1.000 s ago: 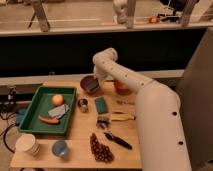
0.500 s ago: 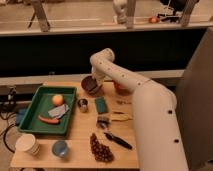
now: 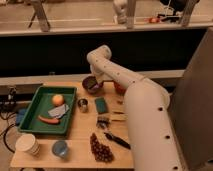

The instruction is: Wipe purple bowl with eraser

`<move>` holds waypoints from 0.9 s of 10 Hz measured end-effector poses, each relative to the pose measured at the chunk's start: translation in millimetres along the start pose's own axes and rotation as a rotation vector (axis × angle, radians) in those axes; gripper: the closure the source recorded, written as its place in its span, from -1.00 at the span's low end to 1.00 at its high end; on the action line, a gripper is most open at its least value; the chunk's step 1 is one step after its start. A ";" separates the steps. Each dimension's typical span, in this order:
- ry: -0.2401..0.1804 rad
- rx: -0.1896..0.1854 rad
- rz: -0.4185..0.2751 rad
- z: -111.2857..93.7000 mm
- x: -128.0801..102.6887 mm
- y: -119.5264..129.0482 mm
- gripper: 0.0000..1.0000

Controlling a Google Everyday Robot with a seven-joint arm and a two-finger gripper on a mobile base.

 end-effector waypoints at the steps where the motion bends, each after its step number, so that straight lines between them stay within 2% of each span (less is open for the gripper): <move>1: -0.004 -0.011 0.003 0.8 1.8 0.7 1.00; 6: -0.040 -0.063 0.018 5.3 0.6 21.2 1.00; 9: -0.039 -0.066 0.051 4.6 12.2 29.0 1.00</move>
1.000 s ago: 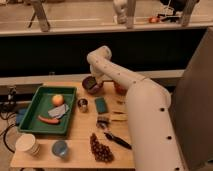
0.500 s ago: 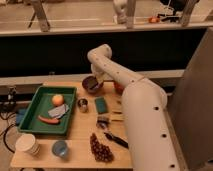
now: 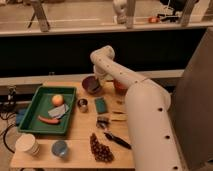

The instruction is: Wipe purple bowl with eraser

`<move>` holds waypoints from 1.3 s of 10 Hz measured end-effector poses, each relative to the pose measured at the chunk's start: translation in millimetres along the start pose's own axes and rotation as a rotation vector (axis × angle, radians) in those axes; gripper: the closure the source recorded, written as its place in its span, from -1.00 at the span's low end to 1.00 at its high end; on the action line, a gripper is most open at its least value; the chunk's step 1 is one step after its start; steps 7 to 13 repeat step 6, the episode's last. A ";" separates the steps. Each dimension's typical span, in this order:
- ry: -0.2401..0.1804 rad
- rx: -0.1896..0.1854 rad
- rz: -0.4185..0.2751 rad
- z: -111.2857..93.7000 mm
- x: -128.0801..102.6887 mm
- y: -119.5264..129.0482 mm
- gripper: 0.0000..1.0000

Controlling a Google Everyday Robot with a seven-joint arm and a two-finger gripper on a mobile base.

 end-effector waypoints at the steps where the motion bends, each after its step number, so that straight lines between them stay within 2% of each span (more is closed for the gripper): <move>1: 0.002 0.009 0.004 0.4 8.6 -0.7 1.00; 4: 0.012 0.030 -0.015 8.2 22.3 -19.1 1.00; 6: 0.019 0.048 -0.036 14.2 23.4 -31.8 1.00; 13: 0.019 0.048 -0.036 14.2 23.4 -31.8 1.00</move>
